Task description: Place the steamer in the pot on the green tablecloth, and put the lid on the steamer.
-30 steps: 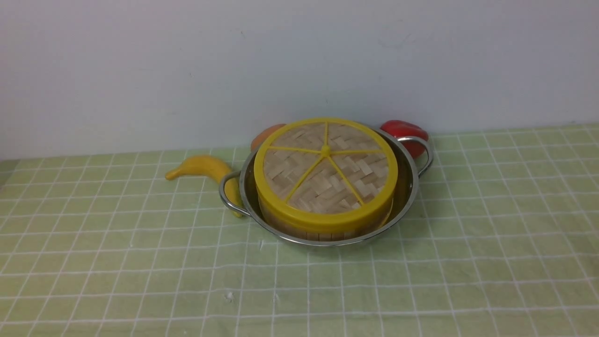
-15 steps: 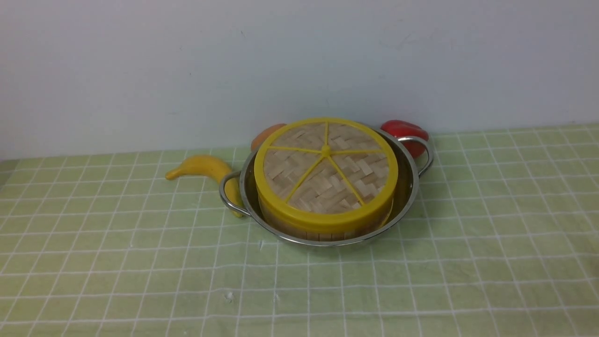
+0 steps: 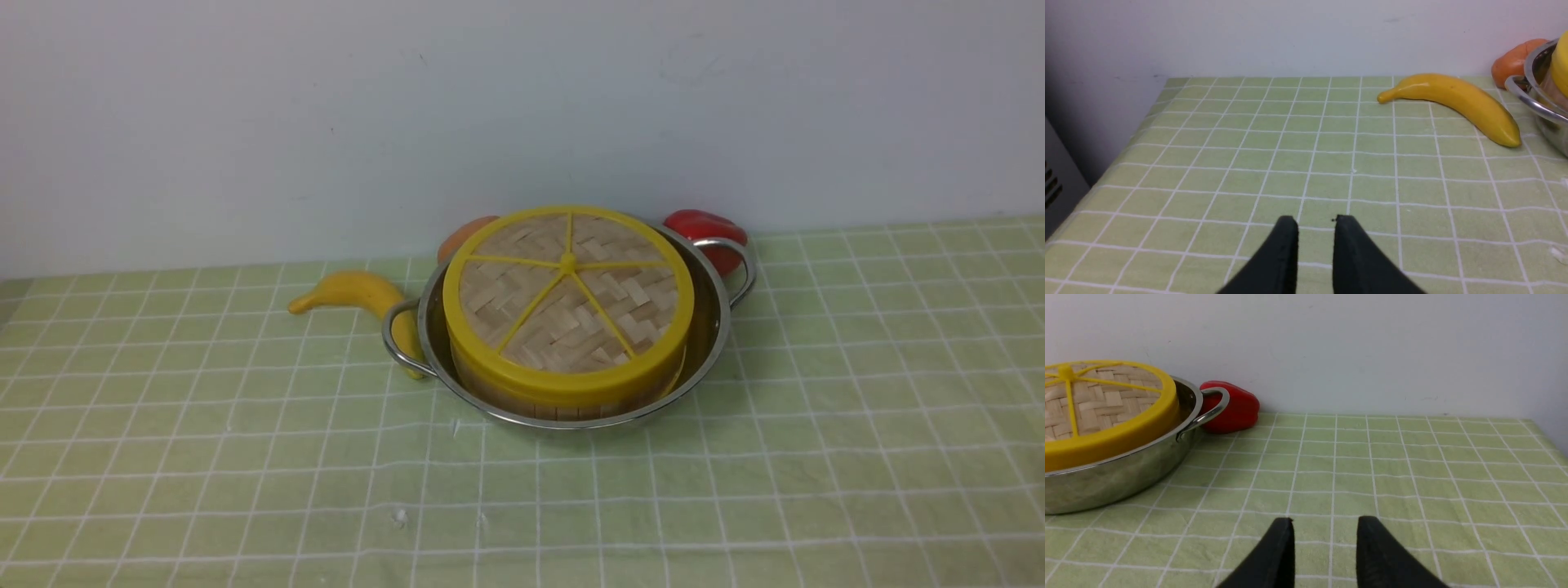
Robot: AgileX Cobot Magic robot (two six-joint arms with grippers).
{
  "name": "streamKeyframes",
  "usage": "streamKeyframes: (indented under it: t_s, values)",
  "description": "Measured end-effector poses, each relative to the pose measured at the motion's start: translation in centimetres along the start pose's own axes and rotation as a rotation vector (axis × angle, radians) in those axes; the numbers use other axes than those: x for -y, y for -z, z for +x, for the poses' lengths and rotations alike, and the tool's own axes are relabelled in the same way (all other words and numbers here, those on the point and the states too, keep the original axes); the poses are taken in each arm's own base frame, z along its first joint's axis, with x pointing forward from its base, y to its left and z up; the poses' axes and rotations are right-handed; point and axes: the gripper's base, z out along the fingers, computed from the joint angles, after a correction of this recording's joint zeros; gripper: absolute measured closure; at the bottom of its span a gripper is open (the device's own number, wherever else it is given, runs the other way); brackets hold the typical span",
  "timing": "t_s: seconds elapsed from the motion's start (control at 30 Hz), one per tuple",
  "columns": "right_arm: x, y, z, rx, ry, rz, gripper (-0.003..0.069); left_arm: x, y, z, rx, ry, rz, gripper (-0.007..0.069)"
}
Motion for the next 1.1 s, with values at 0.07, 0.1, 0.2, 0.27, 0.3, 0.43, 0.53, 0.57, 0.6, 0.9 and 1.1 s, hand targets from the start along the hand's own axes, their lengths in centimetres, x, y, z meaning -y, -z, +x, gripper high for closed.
streamKeyframes:
  t_s: [0.07, 0.1, 0.2, 0.27, 0.3, 0.43, 0.53, 0.57, 0.6, 0.9, 1.1]
  values:
    - [0.0, 0.0, 0.02, -0.002, 0.0, 0.0, 0.0419, 0.0, 0.0, 0.0, 0.0, -0.001, 0.0, 0.0489]
    - [0.0, 0.0, 0.02, -0.002, 0.0, 0.0, 0.0419, 0.0, 0.0, 0.0, 0.0, -0.001, 0.0, 0.0488]
    - [0.0, 0.0, 0.02, -0.002, -0.001, 0.0, 0.0419, 0.0, 0.0, 0.0, 0.0, -0.001, 0.0, 0.0486]
    - [0.0, 0.0, 0.02, -0.002, -0.001, 0.0, 0.0419, 0.0, 0.0, 0.0, 0.0, -0.001, 0.0, 0.0486]
    - [0.0, 0.0, 0.02, -0.002, -0.001, 0.0, 0.0419, 0.0, 0.0, 0.0, 0.0, -0.001, 0.0, 0.0484]
    - [0.0, 0.0, 0.02, -0.002, -0.001, 0.0, 0.0419, 0.0, 0.0, 0.0, 0.0, -0.001, 0.0, 0.0475]
    - [0.0, 0.0, 0.02, -0.002, -0.001, 0.0, 0.0419, 0.0, 0.0, 0.0, 0.0, -0.001, 0.0, 0.0474]
    - [0.0, 0.0, 0.02, -0.002, -0.001, 0.0, 0.0419, 0.0, 0.0, 0.0, 0.0, -0.001, 0.0, 0.0474]
    - [0.0, 0.0, 0.02, -0.002, -0.001, 0.0, 0.0419, 0.0, 0.0, 0.0, 0.0, -0.001, 0.0, 0.0466]
    - [0.01, -0.01, 0.06, -0.003, -0.001, 0.0, 0.0419, 0.0, 0.0, 0.0, 0.0, -0.001, 0.0, 0.0452]
    - [0.01, -0.01, 0.06, -0.003, -0.001, 0.0, 0.0419, 0.0, 0.0, 0.0, 0.0, -0.001, 0.0, 0.0435]
